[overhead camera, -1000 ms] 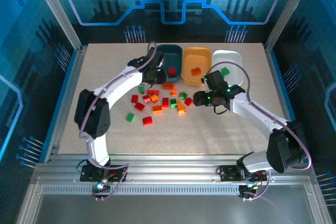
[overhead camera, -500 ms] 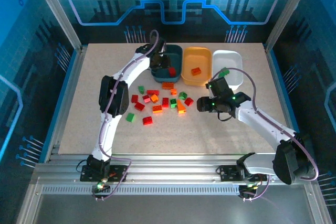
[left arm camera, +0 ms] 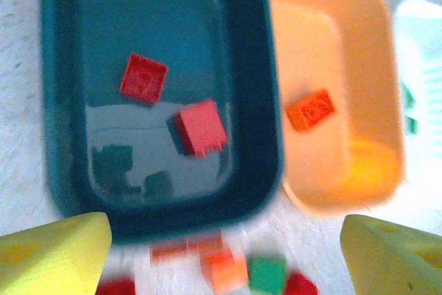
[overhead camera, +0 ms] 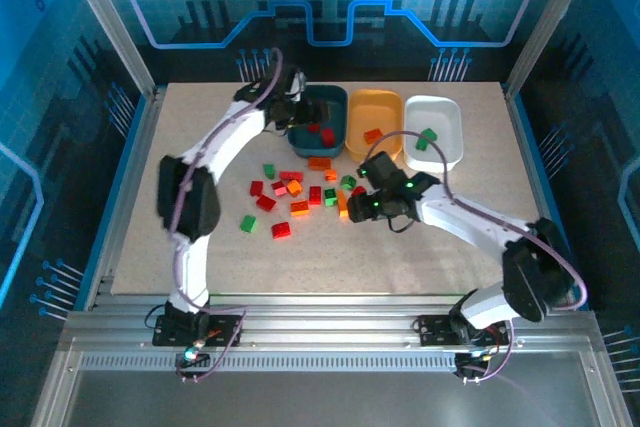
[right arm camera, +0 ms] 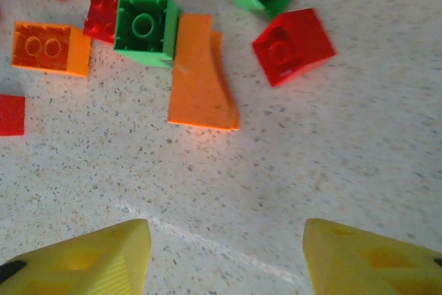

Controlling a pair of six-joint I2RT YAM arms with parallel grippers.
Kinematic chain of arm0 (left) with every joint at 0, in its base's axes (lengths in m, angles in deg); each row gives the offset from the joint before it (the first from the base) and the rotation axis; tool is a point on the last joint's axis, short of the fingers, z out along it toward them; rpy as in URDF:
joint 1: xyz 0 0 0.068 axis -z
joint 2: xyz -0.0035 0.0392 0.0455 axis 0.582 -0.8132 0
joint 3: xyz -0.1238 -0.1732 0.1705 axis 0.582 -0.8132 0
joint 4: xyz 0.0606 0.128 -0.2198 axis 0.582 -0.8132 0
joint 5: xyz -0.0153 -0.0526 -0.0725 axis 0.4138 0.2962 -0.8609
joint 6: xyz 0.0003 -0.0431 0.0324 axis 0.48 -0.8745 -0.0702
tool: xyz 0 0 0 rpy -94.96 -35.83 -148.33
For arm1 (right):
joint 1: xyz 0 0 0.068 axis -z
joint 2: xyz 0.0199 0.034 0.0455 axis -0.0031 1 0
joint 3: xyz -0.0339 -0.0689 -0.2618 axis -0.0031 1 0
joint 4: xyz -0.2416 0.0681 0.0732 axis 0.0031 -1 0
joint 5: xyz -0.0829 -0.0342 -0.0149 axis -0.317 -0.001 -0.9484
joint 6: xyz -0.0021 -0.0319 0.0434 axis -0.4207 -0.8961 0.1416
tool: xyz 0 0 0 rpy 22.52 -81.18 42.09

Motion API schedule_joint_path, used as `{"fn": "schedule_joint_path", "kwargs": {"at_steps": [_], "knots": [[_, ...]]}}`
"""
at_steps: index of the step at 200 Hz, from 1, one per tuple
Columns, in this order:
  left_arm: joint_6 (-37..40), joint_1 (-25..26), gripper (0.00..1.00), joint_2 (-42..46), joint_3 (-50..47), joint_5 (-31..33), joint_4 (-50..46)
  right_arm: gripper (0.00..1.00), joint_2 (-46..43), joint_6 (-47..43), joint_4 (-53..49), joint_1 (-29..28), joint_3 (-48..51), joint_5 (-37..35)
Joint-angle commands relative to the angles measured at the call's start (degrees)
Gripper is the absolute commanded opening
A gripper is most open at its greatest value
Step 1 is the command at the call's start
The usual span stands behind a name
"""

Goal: Sort the legos into containers by color

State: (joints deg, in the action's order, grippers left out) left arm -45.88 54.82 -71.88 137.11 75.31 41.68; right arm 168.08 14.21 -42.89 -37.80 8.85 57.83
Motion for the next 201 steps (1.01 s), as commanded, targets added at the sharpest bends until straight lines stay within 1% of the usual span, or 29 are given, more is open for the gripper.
{"fn": "schedule_joint_path", "kwargs": {"at_steps": [1, 17, 37, 53, 67, 93, 132, 161, 179, 201], "knots": [[-4.43, -0.30, 0.99, 17.47, -16.32, -1.81, 9.02, 0.59, 4.67, 1.13, 2.00, -1.61, -3.00, -1.68], [-7.81, -0.59, 0.99, 29.28, -31.94, -0.99, 13.97, 0.58, 7.88, 1.49, 3.39, -2.12, -4.09, -0.75], [-11.28, -0.98, 0.99, 40.58, -48.10, 0.32, 15.94, 0.58, 11.76, 0.82, 3.93, -2.89, -6.20, -0.07], [-13.04, -1.37, 0.99, 47.78, -57.34, 1.08, 15.21, 0.57, 14.94, -0.11, 3.51, -3.13, -8.17, -0.84], [-13.76, -1.64, 0.99, 52.87, -62.26, 1.58, 14.05, 0.57, 16.96, -1.26, 2.73, -3.03, -9.79, -3.06], [-13.47, -1.73, 0.99, 58.41, -65.16, 1.84, 12.49, 0.56, 20.30, -2.99, 1.84, -2.89, -12.33, -4.47], [-11.76, -1.73, 0.99, 56.66, -62.32, 2.09, 10.73, 0.53, 22.08, -3.03, 0.79, -2.89, -13.77, -7.24], [-12.17, -1.73, 0.99, 55.27, -61.56, 1.16, 11.39, 0.53, 19.24, -3.44, -0.12, -3.24, -12.49, -9.16], [-12.17, -1.78, 0.99, 55.08, -61.74, 1.31, 11.72, 0.54, 17.04, -4.38, -1.78, -3.90, -12.78, -11.60], [-12.21, -1.73, 0.99, 54.59, -61.74, 1.09, 12.03, 0.59, 15.96, -5.35, -1.45, -3.34, -13.02, -11.44]]}}
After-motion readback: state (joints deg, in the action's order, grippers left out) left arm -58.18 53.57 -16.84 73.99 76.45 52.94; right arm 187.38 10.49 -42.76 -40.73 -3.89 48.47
